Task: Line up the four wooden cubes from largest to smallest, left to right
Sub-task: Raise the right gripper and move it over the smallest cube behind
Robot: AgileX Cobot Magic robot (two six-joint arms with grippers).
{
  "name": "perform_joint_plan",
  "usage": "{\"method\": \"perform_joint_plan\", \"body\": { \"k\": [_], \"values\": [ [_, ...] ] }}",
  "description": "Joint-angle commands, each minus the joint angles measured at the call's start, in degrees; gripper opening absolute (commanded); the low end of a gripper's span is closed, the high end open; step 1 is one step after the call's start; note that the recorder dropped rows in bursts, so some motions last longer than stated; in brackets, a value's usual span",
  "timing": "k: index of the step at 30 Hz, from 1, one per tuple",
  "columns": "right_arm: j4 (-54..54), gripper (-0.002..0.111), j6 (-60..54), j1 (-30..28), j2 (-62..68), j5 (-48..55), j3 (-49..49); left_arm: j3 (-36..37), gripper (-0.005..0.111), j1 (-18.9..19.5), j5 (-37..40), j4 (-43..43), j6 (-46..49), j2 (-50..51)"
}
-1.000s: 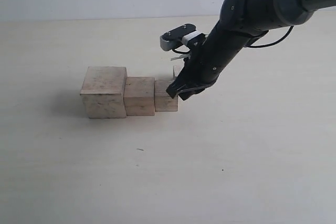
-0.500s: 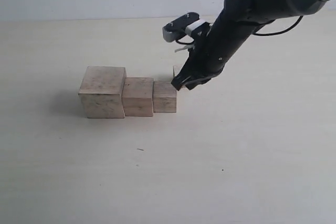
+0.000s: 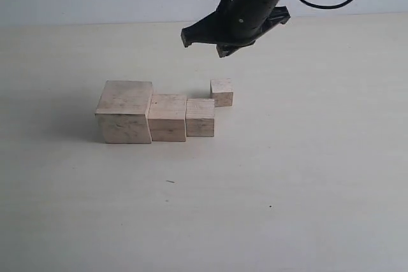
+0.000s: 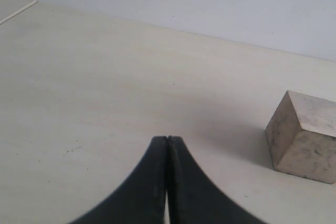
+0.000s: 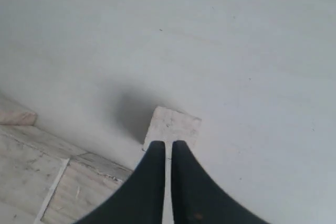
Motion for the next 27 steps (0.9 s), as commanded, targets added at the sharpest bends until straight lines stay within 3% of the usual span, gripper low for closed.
{"method": "perform_joint_plan", "body": {
  "k": [1, 4, 8, 9, 27],
  "values": [
    [-5.9, 0.008, 9.73, 1.06, 2.38, 1.8, -0.99, 0.14, 0.0, 0.04, -0.4, 0.21, 0.02, -0.3],
    [-5.78, 0.026, 9.73, 1.06, 3.66, 1.1, -0.99, 0.14, 0.0, 0.04, -0.4, 0.21, 0.02, -0.3],
    [-4.99, 0.063, 9.73, 1.06, 4.43, -0.81, -0.99, 0.14, 0.0, 0.04, -0.4, 0.21, 0.02, -0.3],
    [-5.12, 0.066, 9.73, 1.06, 4.43, -1.13, -0.99, 0.14, 0.0, 0.04, -0.4, 0.21, 0.02, -0.3],
    [-6.89, 0.069, 11.1, 0.92, 7.66, -6.46, -0.99, 0.14, 0.0, 0.04, -0.4, 0.21, 0.02, -0.3]
  ]
}}
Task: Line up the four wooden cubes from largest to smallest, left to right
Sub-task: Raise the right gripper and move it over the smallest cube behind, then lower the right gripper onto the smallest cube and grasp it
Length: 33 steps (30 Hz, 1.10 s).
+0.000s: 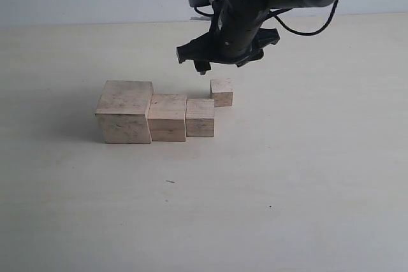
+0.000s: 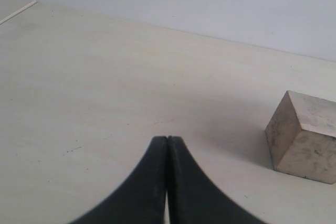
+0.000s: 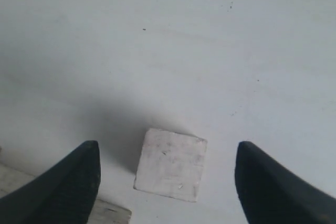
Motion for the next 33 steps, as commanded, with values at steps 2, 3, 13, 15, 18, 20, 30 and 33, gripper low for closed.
{"method": "perform_joint_plan", "body": {
  "k": [2, 3, 13, 15, 18, 20, 30, 33],
  "values": [
    [-1.13, 0.069, 1.71, -0.06, 1.54, -1.54, -0.42, 0.14, 0.0, 0.04, -0.4, 0.21, 0.02, -0.3],
    [-1.14, 0.069, 2.25, -0.2, 1.64, -1.64, -0.42, 0.14, 0.0, 0.04, -0.4, 0.21, 0.02, -0.3],
    [-3.16, 0.069, 7.63, -1.05, 3.42, -1.74, -0.42, 0.14, 0.0, 0.04, -0.4, 0.21, 0.02, -0.3],
    [-3.02, 0.069, 7.63, -1.05, 3.59, -1.84, -0.42, 0.14, 0.0, 0.04, -0.4, 0.21, 0.02, -0.3],
    [-1.56, 0.069, 7.52, -1.05, 3.84, -1.73, -0.42, 0.14, 0.0, 0.04, -0.4, 0.21, 0.02, -0.3],
    [-1.17, 0.069, 7.52, -1.05, 3.84, -1.73, -0.42, 0.14, 0.0, 0.04, -0.4, 0.21, 0.02, -0.3],
    [-1.12, 0.069, 7.52, -1.05, 3.84, -1.36, -0.42, 0.14, 0.0, 0.04, -0.4, 0.21, 0.02, -0.3],
    [-1.12, 0.069, 7.52, -1.05, 3.84, -1.36, -0.42, 0.14, 0.0, 0.04, -0.4, 0.21, 0.02, -0.3]
  ]
}}
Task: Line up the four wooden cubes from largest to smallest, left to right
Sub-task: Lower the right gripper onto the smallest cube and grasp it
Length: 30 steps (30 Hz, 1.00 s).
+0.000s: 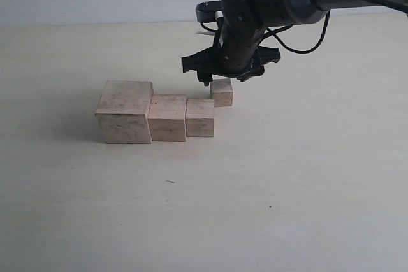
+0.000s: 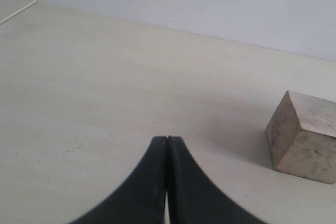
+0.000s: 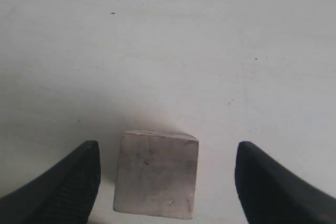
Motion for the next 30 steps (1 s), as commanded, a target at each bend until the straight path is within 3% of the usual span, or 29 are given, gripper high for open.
{"method": "perform_joint_plan", "body": {
  "k": [1, 23, 25, 30],
  "values": [
    [0.07, 0.069, 0.19, -0.26, -0.14, -0.13, -0.42, 0.14, 0.0, 0.04, -0.4, 0.21, 0.02, -0.3],
    [-0.62, 0.068, 0.19, -0.26, 2.2, 0.71, -0.21, 0.14, 0.0, 0.04, -0.4, 0.21, 0.02, -0.3],
    [-0.62, 0.059, 0.19, -0.26, 2.06, 0.71, -0.21, 0.14, 0.0, 0.04, -0.4, 0.21, 0.02, -0.3],
    [-0.62, 0.017, -3.5, -0.26, 0.24, 2.02, -0.21, 0.14, 0.0, 0.04, -0.4, 0.21, 0.02, -0.3]
  ]
}}
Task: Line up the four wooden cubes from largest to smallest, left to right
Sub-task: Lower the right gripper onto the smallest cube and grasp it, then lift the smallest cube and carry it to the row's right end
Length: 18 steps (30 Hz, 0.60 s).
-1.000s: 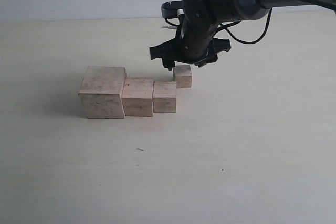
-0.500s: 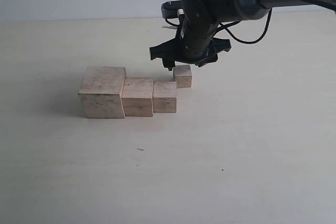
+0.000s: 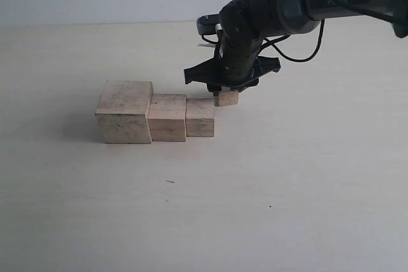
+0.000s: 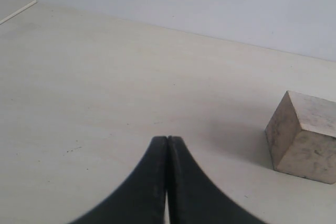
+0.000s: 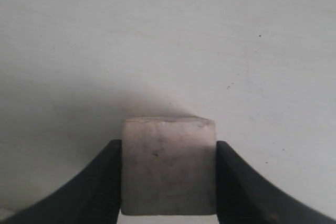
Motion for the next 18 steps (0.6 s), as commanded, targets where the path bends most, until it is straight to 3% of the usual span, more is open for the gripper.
{"method": "perform_joint_plan", "body": {
  "k": [1, 3, 11, 14, 18],
  "values": [
    [-0.5, 0.008, -5.37, -0.26, -2.77, 1.73, -0.21, 0.14, 0.0, 0.04, -0.4, 0.21, 0.02, -0.3],
    [-0.62, 0.0, -8.55, -0.26, -4.48, 3.26, -0.21, 0.14, 0.0, 0.04, -0.4, 0.21, 0.02, -0.3],
    [-3.27, 0.0, -34.88, -1.31, -11.68, 11.88, -0.21, 0.14, 0.0, 0.04, -0.4, 0.21, 0.02, -0.3],
    [-0.08, 0.0, -45.49, -2.77, -12.98, 14.72, -0.21, 0.14, 0.0, 0.04, -0.4, 0.21, 0.02, -0.3],
    [12.59, 0.0, -57.52, -7.1, -13.55, 16.03, -0.21, 0.14, 0.0, 0.04, -0.4, 0.21, 0.02, -0.3]
  ]
}}
